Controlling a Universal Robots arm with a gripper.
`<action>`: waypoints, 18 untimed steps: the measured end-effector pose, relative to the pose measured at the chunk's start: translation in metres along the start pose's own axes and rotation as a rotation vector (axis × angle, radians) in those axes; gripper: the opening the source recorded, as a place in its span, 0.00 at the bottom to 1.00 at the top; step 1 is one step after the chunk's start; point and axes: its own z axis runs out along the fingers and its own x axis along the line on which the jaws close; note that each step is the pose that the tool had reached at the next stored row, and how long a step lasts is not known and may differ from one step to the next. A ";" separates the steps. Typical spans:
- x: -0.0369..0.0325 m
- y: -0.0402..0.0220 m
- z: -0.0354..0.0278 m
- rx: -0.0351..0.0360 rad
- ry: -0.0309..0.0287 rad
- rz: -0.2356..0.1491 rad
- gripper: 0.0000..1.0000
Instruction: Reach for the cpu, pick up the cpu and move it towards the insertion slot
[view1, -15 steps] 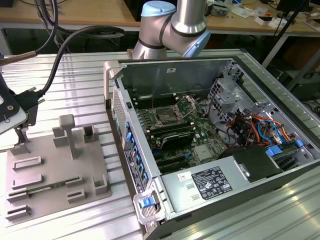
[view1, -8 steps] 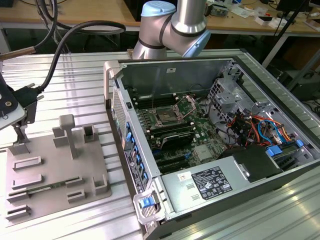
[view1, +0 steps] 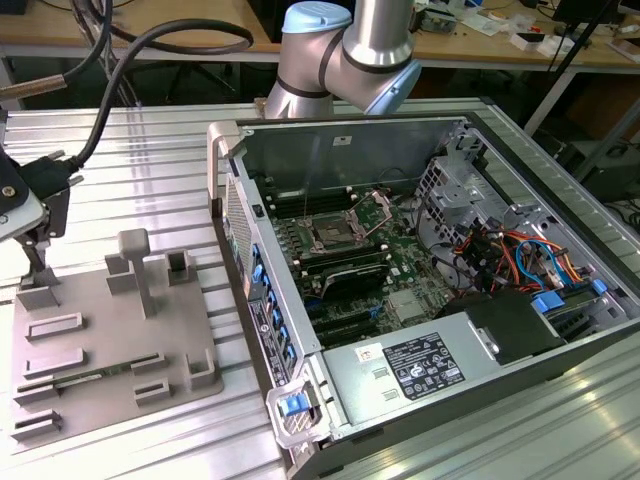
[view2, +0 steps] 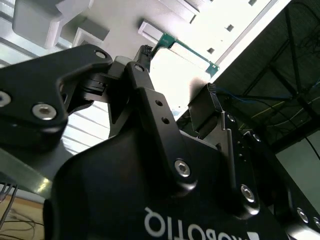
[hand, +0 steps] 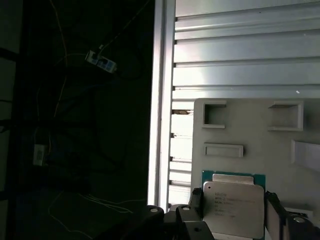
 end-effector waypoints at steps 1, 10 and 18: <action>0.0000 0.0000 -0.0013 0.0001 0.0000 0.000 0.55; 0.0001 0.0004 -0.0135 0.0001 0.0003 0.000 0.55; 0.0002 0.0008 -0.0275 0.0000 0.0004 0.000 0.55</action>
